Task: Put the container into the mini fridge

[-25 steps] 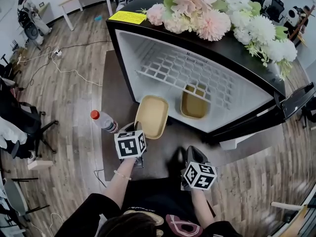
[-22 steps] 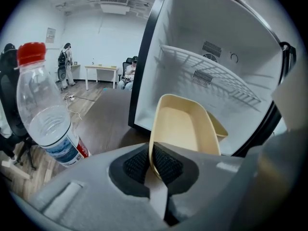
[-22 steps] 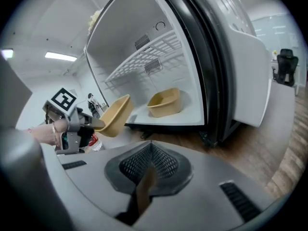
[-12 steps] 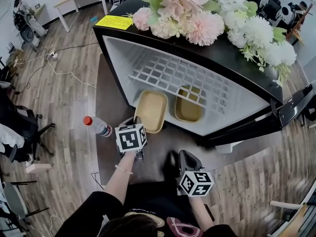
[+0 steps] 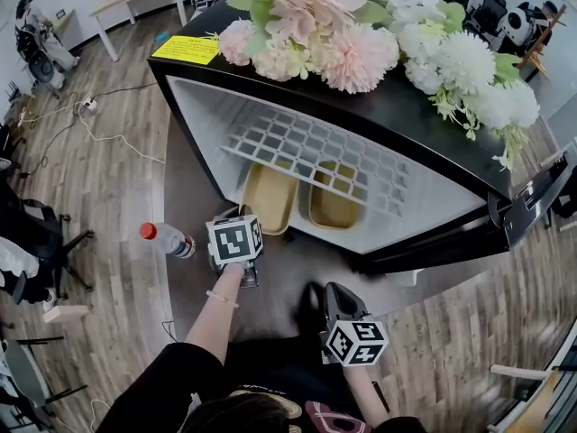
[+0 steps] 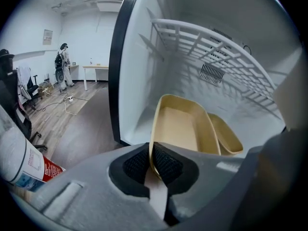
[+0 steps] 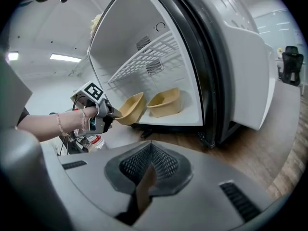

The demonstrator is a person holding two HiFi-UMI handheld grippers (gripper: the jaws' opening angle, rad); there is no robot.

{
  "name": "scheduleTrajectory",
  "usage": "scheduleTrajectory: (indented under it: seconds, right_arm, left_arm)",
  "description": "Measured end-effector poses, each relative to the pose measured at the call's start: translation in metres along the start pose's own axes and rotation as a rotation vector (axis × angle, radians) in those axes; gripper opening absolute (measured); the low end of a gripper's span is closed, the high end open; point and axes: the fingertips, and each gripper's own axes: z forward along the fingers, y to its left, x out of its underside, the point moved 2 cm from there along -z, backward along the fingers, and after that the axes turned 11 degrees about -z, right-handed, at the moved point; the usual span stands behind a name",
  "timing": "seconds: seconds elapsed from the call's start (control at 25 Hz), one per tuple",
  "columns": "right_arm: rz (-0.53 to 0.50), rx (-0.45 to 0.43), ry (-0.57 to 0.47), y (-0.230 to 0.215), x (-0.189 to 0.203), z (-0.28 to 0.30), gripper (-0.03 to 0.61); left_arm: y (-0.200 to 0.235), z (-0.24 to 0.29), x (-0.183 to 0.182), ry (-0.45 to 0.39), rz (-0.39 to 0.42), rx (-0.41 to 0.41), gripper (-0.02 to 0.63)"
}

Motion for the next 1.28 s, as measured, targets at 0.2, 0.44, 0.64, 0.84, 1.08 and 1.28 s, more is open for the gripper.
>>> scheduleTrajectory:
  seconds: [0.2,0.44,0.64,0.84,1.08,1.28]
  right_arm:
    - [-0.019,0.003,0.028,-0.005,0.007,0.0,0.009]
    - [0.0,0.004,0.038,-0.012,0.007,0.001,0.009]
    - [0.014,0.016,0.06,-0.018,0.014,-0.001,0.009]
    - [0.034,0.042,0.078,-0.027,0.019,-0.004,0.009]
    - [0.054,0.059,0.087,-0.034,0.021,-0.005,0.009]
    - [0.058,0.065,0.113,-0.034,0.026,-0.005,0.009]
  left_arm:
    - [-0.004,0.009,-0.004,0.011,0.007,-0.01,0.021]
    - [-0.004,0.019,-0.007,0.023,-0.003,-0.019,0.021]
    - [-0.008,0.029,-0.018,0.019,0.001,-0.015,0.021]
    - [-0.017,0.04,-0.024,0.029,0.008,-0.005,0.021]
    - [-0.02,0.047,-0.029,0.037,0.019,-0.011,0.021]
    - [-0.02,0.048,-0.029,0.033,-0.006,-0.014,0.023]
